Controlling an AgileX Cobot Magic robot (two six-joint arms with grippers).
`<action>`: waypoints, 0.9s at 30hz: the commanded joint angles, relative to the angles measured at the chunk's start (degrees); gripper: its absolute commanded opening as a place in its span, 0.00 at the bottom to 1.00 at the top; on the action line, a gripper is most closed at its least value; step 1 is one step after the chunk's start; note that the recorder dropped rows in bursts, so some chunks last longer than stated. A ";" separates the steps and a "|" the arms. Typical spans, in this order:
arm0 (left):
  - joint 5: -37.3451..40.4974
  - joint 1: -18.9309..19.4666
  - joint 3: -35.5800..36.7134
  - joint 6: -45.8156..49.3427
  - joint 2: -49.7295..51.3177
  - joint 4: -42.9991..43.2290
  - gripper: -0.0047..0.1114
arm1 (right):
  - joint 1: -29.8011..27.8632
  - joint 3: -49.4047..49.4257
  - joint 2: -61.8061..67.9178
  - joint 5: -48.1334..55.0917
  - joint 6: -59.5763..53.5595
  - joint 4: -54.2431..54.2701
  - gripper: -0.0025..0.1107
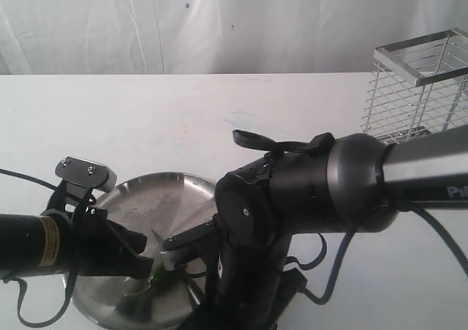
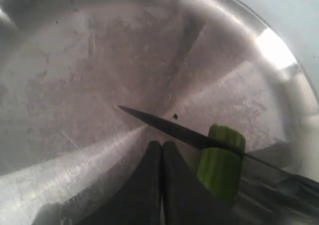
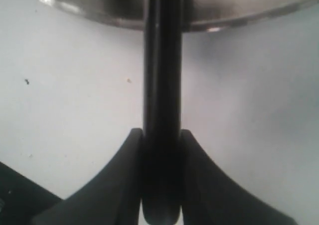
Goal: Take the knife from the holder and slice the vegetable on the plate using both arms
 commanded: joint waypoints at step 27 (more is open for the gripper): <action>-4.99 -0.20 0.72 1.47 -2.71 0.75 0.04 | -1.17 -2.52 -6.08 -7.24 5.21 -6.58 0.02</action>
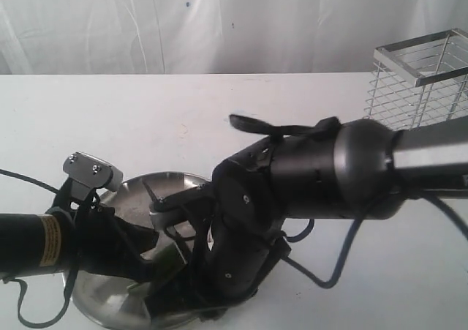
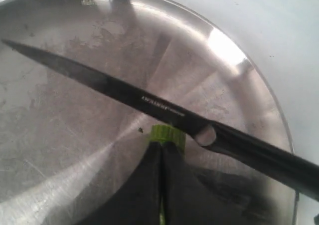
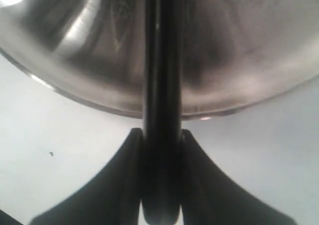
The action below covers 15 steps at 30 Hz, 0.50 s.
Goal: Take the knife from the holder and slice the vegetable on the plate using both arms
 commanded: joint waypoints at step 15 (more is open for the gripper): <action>-3.33 -0.31 -0.02 6.07 4.77 10.23 0.50 | -8.79 -0.33 -10.09 9.44 -1.16 -6.23 0.02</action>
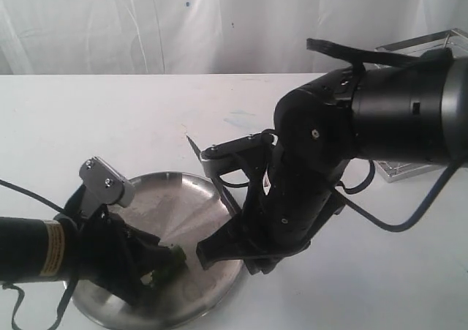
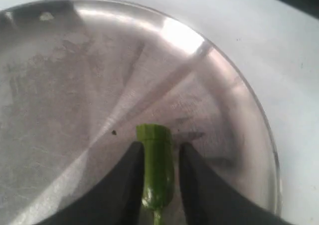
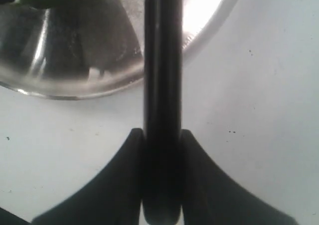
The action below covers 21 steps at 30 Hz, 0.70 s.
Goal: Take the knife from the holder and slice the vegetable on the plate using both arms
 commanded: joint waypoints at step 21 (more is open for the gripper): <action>15.25 -0.31 -8.90 15.44 8.63 -0.88 0.04 | -0.78 -0.19 -1.78 0.81 -1.49 -0.30 0.02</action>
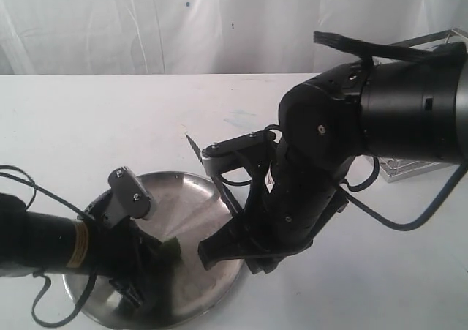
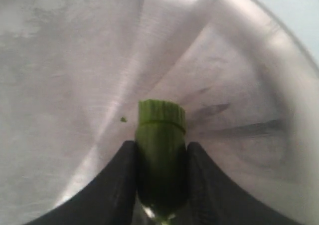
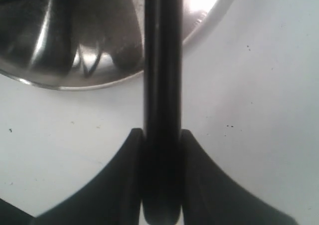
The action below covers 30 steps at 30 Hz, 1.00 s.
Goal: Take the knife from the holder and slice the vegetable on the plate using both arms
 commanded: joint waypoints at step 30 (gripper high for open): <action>27.06 2.34 -15.07 4.01 -17.43 0.16 0.25 | 2.49 1.30 4.11 -3.53 -8.41 12.95 0.02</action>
